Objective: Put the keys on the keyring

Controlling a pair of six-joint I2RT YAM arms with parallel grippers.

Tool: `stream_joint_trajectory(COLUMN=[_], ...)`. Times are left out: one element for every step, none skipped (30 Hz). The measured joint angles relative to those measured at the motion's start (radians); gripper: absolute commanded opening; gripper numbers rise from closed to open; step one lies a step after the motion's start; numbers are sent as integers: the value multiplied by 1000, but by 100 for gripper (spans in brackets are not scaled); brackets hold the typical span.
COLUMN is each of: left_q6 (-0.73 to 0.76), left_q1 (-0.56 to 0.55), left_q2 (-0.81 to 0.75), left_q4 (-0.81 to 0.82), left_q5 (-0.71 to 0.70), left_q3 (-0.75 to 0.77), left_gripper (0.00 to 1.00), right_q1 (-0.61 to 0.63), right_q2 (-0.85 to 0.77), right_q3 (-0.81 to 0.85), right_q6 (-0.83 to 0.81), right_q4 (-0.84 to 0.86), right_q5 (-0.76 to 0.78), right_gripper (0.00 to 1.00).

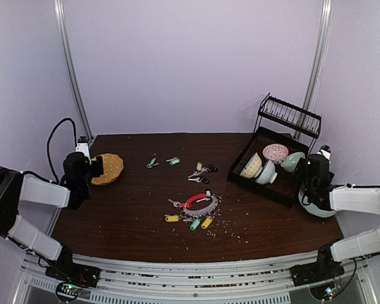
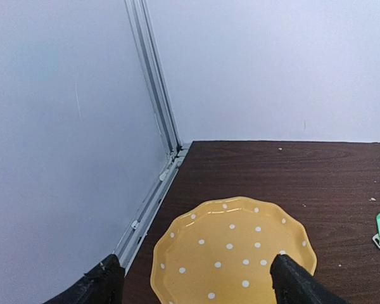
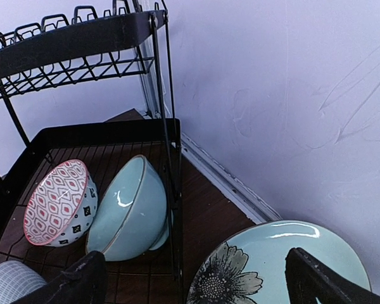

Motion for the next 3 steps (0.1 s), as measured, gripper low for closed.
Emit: stream_joint_trajectory(left_q6=[8,14,23], left_q1=[0,0,0], left_q2=[3,5,7], left_q4=[19,34,58], left_q5=[11,23,33], left_q3=[0,0,0], left_gripper=[83,83,83], right_q1=[0,0,0], right_q2=[10,15,18], right_q3=[3,2,-1], right_q6=[1,1,0], right_q4=[5,11,23], right_q5=[3,3,4], right_gripper=[100,100,100])
